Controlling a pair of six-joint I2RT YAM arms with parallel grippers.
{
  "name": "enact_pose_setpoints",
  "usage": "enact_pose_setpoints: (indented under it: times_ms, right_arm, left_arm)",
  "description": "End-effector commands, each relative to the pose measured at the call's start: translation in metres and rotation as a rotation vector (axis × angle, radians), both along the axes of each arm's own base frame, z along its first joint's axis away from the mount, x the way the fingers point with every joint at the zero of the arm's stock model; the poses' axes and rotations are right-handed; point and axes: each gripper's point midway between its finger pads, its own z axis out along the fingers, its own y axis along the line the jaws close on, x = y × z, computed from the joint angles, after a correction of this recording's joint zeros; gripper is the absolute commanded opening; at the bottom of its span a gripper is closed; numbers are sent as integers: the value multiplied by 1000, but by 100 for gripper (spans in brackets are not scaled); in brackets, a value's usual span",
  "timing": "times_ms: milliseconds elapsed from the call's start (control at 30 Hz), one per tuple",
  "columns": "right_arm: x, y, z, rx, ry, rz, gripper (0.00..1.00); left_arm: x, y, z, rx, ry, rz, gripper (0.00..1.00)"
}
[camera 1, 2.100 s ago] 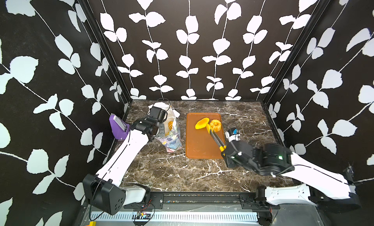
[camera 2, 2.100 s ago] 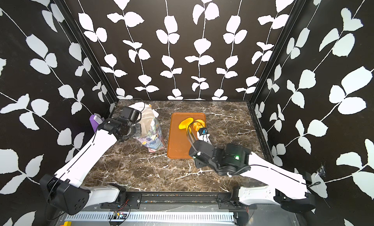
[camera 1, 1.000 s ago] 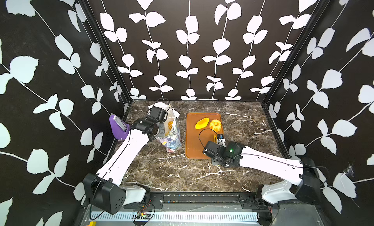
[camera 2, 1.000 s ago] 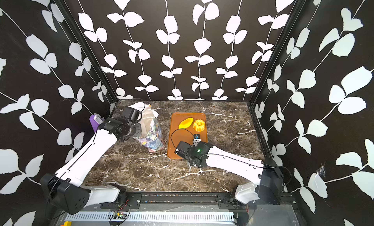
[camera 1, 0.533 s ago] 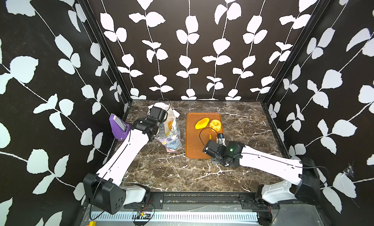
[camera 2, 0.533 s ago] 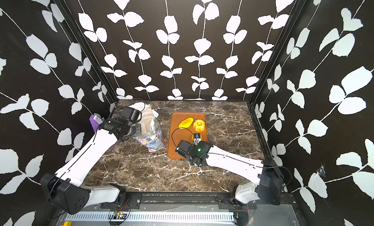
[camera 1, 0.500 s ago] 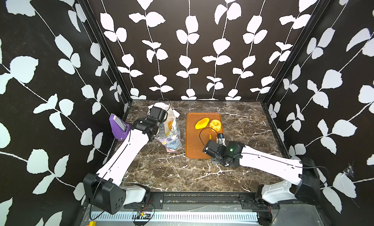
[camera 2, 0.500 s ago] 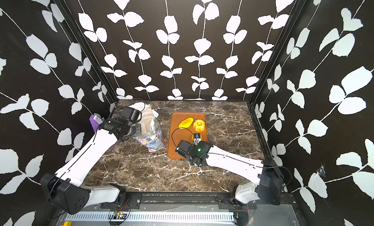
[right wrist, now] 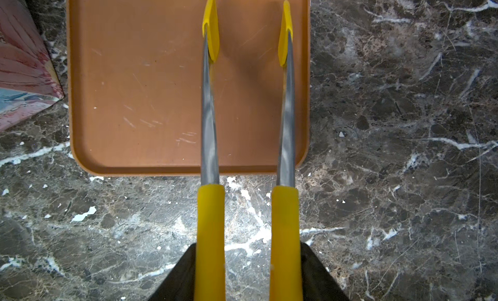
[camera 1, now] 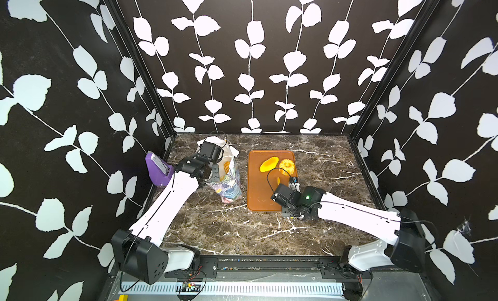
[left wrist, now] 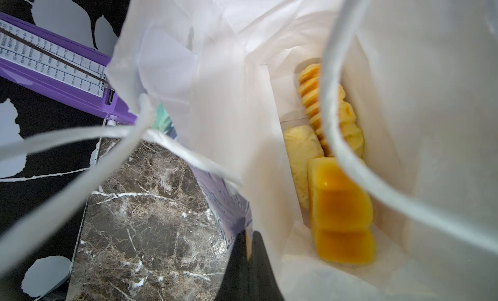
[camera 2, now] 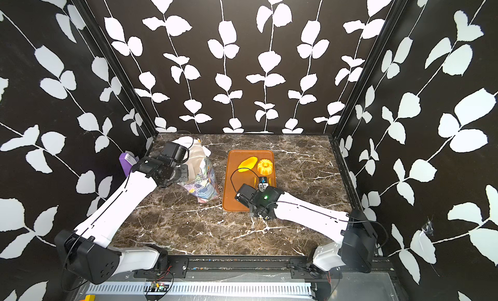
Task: Pack bread into a paper bag
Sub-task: Pick up the fake bread from the plate.
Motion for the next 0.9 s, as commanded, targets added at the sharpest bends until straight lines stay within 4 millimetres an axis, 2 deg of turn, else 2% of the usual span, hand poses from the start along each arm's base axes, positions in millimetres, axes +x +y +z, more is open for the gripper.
enact_pose_setpoints:
  times_ms: [0, 667, 733, 867]
  right_arm:
    - [12, 1, -5, -18, -10, 6, 54]
    - [63, 1, -6, -53, 9, 10, 55]
    - [67, 1, -13, -72, 30, 11, 55]
    - [75, 1, -13, -83, 31, 13, 54]
  left_arm:
    - [2, -1, 3, 8, 8, -12, 0]
    - [14, -3, -1, 37, 28, -15, 0]
    - [15, -4, -2, 39, 32, -17, 0]
    - [18, -4, -3, 42, 35, -15, 0]
